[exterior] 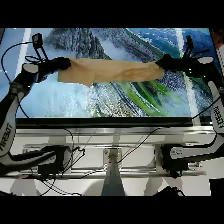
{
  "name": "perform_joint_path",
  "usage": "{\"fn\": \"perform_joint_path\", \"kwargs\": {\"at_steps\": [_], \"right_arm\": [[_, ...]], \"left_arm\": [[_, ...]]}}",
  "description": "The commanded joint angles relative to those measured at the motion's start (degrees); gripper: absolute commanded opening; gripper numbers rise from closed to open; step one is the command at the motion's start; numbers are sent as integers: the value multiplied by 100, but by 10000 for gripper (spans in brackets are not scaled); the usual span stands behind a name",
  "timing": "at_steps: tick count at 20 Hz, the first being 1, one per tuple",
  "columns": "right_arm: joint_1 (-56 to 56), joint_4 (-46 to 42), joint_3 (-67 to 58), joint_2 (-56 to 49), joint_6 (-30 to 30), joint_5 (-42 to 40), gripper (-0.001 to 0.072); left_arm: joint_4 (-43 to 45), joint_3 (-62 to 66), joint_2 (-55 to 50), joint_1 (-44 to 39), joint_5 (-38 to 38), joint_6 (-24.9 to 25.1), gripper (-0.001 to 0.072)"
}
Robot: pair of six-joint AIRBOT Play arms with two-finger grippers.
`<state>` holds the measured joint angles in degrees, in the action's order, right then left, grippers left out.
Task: Fold the clothes and pants, and hang the long-sleeved shirts on hangers.
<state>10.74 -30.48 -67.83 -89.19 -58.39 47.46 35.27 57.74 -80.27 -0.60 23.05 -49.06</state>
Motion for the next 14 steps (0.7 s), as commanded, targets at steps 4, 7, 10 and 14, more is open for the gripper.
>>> {"fn": "perform_joint_path", "kwargs": {"at_steps": [4, 7, 10, 14], "right_arm": [[-848, 26, -37, -17, -717, -3062, 8], [-940, 28, -37, -26, -719, -3836, 9], [-977, 24, -37, -173, -713, -4170, 23], [-957, -435, -37, -323, -669, -4039, 695]], "left_arm": [[-149, 1097, -1207, -527, -1261, 4, 16], [-151, 1722, -1759, -573, -1349, 2, 17], [-149, 1805, -2048, -597, -1578, 2, 157], [-146, 1805, -1996, -573, -1318, -39, 715]]}}
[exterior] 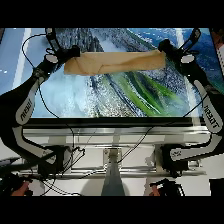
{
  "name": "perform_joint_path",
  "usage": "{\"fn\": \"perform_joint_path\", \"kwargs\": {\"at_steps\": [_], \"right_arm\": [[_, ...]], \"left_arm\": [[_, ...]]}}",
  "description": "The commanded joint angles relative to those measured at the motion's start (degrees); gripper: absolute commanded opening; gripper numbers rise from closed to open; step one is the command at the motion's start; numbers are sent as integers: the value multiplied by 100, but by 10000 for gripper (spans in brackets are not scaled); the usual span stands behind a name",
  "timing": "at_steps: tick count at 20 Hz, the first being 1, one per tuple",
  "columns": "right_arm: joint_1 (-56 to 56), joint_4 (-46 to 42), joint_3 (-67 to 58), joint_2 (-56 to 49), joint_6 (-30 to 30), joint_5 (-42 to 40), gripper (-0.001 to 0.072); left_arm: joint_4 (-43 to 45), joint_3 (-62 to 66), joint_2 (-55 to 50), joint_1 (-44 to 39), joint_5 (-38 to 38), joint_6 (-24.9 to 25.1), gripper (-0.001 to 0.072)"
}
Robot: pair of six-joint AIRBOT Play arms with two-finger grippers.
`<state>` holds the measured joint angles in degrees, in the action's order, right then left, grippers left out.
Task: Fold the clothes and pants, and hang the long-sleeved shirts on hangers.
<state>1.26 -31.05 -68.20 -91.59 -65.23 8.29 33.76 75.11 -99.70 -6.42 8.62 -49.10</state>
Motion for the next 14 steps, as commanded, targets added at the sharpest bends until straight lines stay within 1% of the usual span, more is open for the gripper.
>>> {"fn": "perform_joint_path", "kwargs": {"at_steps": [1, 3, 4, 6, 7, 8, 9, 10, 11, 12, 14], "right_arm": [[17, -595, 0, -79, 15, -26, 695], [68, -870, 0, -59, 15, 214, 694], [116, -942, 0, -57, 15, 345, 694], [208, -1027, 0, -57, 15, 557, 694], [254, -1071, 0, -57, 15, 619, 694], [282, -1156, 0, -57, 15, 643, 694], [304, -1209, 0, -57, 15, 654, 694], [306, -1281, 0, -57, 15, 643, 693], [304, -1316, 0, -57, 15, 623, 693], [304, -1314, 0, -57, 13, 612, 693], [304, -1314, 0, -57, 13, 612, 693]], "left_arm": [[4, 68, 11, 61, 337, -35, 715], [4, 68, 122, 229, 817, -63, 713], [4, 68, 162, 374, 1093, -208, 712], [4, 68, 197, 763, 1705, -693, 712], [31, 68, 190, 1005, 2188, -940, 712], [105, 68, 188, 1226, 2723, -1021, 712], [273, 68, 188, 1443, 3279, -1010, 712], [509, 68, 186, 1602, 3657, -1010, 712], [765, 68, 179, 1718, 3888, -1010, 713], [914, 68, 166, 1768, 3952, -1010, 714], [909, 68, 111, 1768, 3939, -1005, 716]]}}
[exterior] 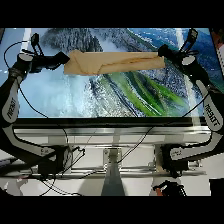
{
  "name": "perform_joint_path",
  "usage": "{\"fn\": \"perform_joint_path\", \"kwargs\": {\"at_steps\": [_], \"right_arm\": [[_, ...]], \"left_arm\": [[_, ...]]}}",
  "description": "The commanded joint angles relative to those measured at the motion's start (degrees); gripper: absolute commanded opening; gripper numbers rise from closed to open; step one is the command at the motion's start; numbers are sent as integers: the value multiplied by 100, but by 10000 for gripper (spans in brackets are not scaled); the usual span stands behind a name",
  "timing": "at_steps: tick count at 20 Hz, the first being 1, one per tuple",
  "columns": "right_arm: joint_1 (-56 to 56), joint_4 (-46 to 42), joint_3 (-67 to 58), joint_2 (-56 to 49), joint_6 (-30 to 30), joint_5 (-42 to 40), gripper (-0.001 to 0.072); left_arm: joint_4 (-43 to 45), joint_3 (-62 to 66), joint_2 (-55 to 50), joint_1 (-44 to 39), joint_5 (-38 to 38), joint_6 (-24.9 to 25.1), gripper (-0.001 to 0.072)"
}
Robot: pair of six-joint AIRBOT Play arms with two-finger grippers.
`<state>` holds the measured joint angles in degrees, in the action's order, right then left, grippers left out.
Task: Fold the clothes and pants, and hang the long-sleeved shirts on hangers.
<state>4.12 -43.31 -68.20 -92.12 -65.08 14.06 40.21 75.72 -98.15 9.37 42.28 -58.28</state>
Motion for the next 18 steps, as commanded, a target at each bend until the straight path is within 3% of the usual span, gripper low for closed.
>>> {"fn": "perform_joint_path", "kwargs": {"at_steps": [1, 7, 11, 13, 14, 15, 16, 17, 18], "right_arm": [[17, -90, 0, -4, -2, 39, 693], [17, -90, 0, -4, -2, 48, 692], [17, -90, 0, -4, -2, 87, 692], [17, -92, 0, -4, -2, 258, 692], [15, -92, 0, -4, -2, 363, 692], [17, -94, 0, -4, -2, 485, 692], [17, -114, 0, -4, -2, 590, 692], [17, -173, 0, -4, 0, 662, 692], [17, -223, 0, -4, 0, 750, 692]], "left_arm": [[271, 7, -96, 146, 551, -85, 716], [227, 7, -627, 44, 44, -94, 716], [-643, 7, -822, -109, -264, -87, 708], [-592, 11, -894, -310, -269, -85, 668], [-599, 13, -925, -415, -282, -81, 592], [-597, 13, -942, -538, -356, 9, 461], [-599, 20, -940, -636, -439, 153, 282], [-599, 76, -940, -721, -452, 356, 54], [-597, 160, -931, -774, -455, 485, 16]]}}
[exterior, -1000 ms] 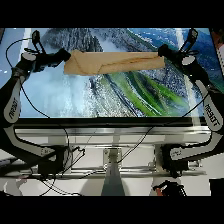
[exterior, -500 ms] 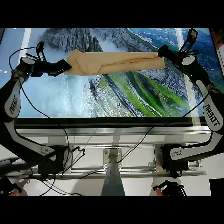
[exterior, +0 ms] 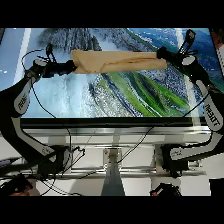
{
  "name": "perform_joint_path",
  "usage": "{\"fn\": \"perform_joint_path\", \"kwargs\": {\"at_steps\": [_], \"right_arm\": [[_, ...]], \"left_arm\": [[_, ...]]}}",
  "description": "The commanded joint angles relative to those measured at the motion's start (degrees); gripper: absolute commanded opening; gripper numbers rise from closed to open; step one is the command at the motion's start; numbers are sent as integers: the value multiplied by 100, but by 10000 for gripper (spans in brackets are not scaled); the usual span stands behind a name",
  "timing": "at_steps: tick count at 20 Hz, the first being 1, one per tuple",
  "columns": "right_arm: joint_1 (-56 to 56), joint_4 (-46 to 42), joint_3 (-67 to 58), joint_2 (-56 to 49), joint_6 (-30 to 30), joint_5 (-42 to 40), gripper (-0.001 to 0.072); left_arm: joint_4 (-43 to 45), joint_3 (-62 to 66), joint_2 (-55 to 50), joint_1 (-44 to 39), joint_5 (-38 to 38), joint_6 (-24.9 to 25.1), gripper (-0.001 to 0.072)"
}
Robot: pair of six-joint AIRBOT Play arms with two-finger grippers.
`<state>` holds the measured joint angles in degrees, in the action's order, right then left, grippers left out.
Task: Fold the clothes and pants, and hang the long-sleeved shirts on hangers.
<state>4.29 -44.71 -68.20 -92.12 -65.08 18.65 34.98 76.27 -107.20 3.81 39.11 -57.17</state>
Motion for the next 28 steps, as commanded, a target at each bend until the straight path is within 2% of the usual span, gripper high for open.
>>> {"fn": "perform_joint_path", "kwargs": {"at_steps": [1, 2, 3, 4, 5, 6, 8, 10, 13, 15, 18, 21, 23, 28], "right_arm": [[0, -146, -2, 0, 11, 398, 692], [-7, -260, -33, 22, 74, 643, 675], [-24, -339, -83, 50, 310, 931, 542], [-59, -374, -164, 74, 632, 1246, 357], [-114, -369, -256, 81, 839, 1517, 240], [-192, -369, -367, 81, 909, 1757, 158], [-444, -337, -542, 81, 905, 2013, 35], [-811, -328, -616, 81, 898, 2135, 9], [-1556, -323, -616, 79, 881, 2236, 10], [-2218, -330, -616, 74, 883, 2096, 9], [-3222, -326, -619, 13, 837, 1475, 9], [-4212, -238, -629, -160, 289, 756, 9], [-4883, -79, -726, -365, 120, 568, 9], [-6072, -90, -1167, -831, 129, 476, 9]], "left_arm": [[-70, 219, -9, -258, -140, 374, 16], [-55, 352, 59, -264, -131, 363, 16], [-52, 437, 181, -262, -133, 363, 15], [-22, 483, 374, -262, -131, 361, 15], [111, 490, 605, -251, -129, 358, 15], [385, 490, 901, -251, -17, 304, 14], [1060, 490, 1528, -249, 678, -234, 15], [1493, 487, 2155, -203, 1805, -708, 15], [2037, 487, 3016, -151, 3237, -721, 16], [2428, 487, 3521, -151, 3770, -723, 16], [2739, 487, 4179, -151, 4039, -723, 16], [2942, 487, 4710, -151, 4048, -723, 16], [3018, 487, 4922, -151, 4046, -721, 16], [3016, 485, 4981, -153, 3974, -719, 16]]}}
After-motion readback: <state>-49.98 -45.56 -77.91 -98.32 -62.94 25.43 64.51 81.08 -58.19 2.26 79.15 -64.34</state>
